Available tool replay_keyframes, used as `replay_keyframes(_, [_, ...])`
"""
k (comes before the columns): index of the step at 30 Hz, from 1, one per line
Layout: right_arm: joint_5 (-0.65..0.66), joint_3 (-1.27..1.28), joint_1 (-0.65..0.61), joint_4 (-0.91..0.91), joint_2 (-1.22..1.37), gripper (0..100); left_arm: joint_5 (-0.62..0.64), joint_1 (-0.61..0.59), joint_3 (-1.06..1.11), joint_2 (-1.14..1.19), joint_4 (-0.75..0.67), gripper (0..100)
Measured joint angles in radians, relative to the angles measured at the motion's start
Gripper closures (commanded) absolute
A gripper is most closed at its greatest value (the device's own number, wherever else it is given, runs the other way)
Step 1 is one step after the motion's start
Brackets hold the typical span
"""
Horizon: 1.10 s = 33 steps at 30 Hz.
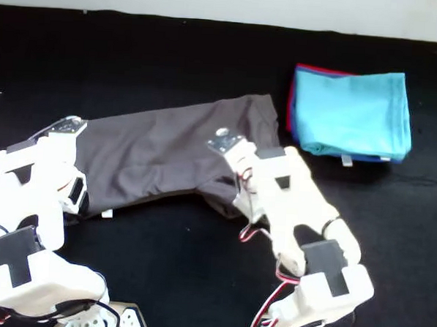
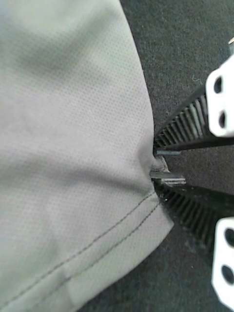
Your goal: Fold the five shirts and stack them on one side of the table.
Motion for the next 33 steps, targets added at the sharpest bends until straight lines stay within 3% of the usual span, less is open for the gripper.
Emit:
replay_keyframes(6, [0.005,-0.094,0.049,0.081,-0.015,99.2,0.000,0.000,0.000,0.000,0.000,91])
replay_keyframes(14, [0.009,-0.465,0.103,0.213,-0.018,99.2,0.000,0.000,0.000,0.000,0.000,91])
replay_keyframes(23, [0.009,-0.891,0.098,0.218,0.358,98.6,0.000,0.000,0.000,0.000,0.000,91])
replay_keyframes(28, [0.008,-1.146,0.077,0.275,0.569,83.6,0.000,0.000,0.000,0.000,0.000,91])
replay_keyframes(33, [-0.152,-1.396,0.074,0.319,0.741,80.0,0.000,0.000,0.000,0.000,0.000,91])
